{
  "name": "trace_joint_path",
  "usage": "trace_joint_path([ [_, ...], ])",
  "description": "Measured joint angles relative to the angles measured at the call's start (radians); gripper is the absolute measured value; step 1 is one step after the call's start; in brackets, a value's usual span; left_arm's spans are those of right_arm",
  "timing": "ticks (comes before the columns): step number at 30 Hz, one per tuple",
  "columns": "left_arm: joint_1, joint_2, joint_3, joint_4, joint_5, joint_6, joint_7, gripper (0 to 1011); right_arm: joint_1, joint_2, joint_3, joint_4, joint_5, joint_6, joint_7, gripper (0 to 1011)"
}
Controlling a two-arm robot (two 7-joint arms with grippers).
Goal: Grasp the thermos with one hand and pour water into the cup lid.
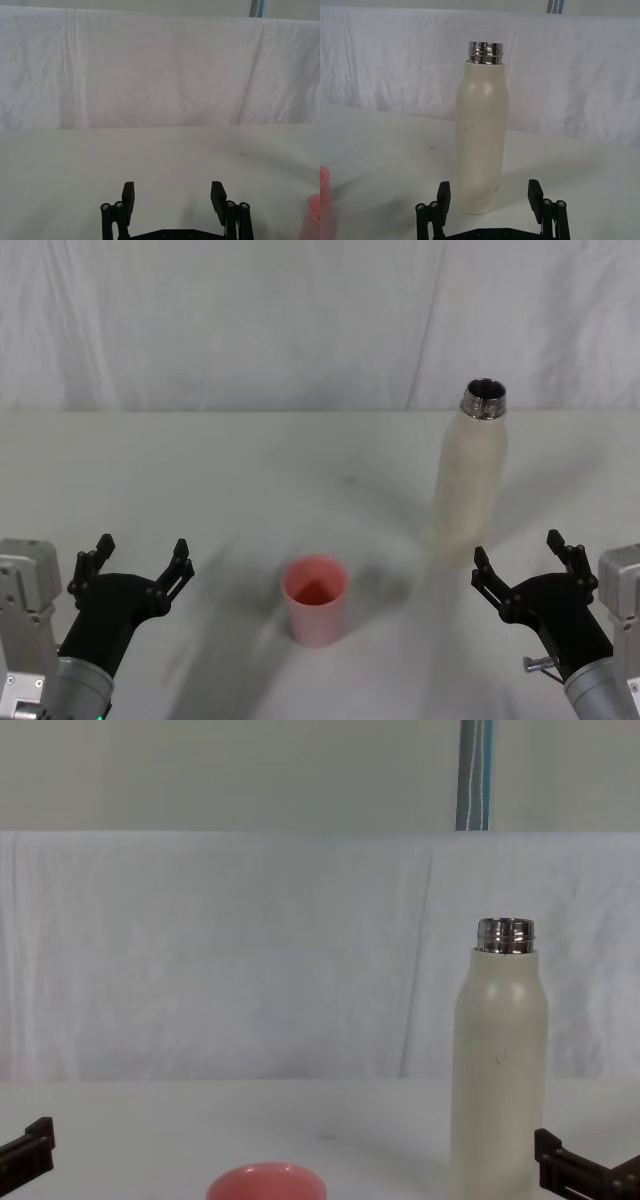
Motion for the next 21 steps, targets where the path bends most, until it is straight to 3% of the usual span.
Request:
trace_joint_path([
  [21,0.0,0.0,0.0,0.0,0.0,0.0,0.0,1001,0.0,0.0,0.0,0.0,0.0,0.0,0.0,1001],
])
